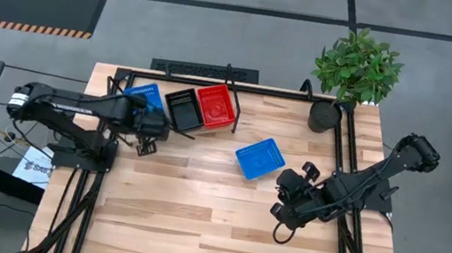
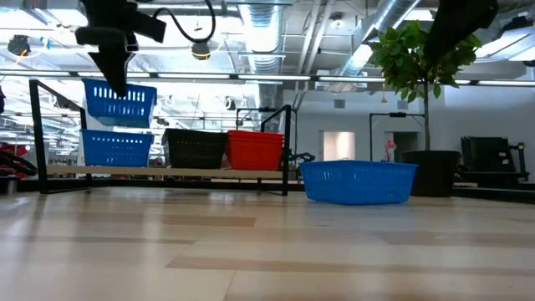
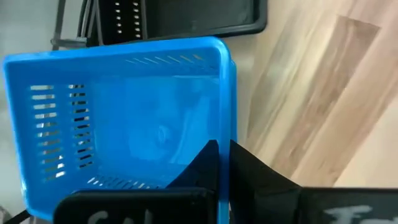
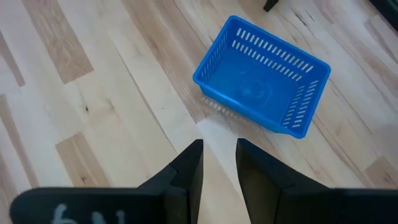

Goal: Stack baskets on shelf by color
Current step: Stack the left blue bin on top of the blue bin on the shelf

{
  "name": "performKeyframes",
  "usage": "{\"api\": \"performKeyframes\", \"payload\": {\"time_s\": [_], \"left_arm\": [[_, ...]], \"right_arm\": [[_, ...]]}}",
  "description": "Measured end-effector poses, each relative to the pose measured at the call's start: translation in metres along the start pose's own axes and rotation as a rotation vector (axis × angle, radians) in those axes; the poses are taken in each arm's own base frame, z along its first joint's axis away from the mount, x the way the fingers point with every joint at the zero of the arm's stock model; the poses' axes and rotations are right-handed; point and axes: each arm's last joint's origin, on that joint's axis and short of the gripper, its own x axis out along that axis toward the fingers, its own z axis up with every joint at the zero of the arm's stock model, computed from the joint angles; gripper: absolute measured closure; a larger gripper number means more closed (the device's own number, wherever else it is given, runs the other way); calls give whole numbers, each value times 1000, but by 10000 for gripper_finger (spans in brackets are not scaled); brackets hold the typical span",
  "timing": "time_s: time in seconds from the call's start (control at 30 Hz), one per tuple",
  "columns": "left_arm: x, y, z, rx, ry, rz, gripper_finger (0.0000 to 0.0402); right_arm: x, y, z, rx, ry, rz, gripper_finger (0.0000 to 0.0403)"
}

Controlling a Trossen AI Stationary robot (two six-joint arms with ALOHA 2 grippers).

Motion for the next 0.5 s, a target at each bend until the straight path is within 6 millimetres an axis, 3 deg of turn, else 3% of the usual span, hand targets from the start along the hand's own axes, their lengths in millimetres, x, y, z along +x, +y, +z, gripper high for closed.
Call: {"api": "performKeyframes", "payload": {"time_s": [0.33,0.5], "left_arm": [[10,13,9,-81,17,13,401],[10,11,12,-61,10,-59,401]], "right_arm": [[0,0,0,2,-1,4,285],[0,1,0,-1,0,5,285]]}}
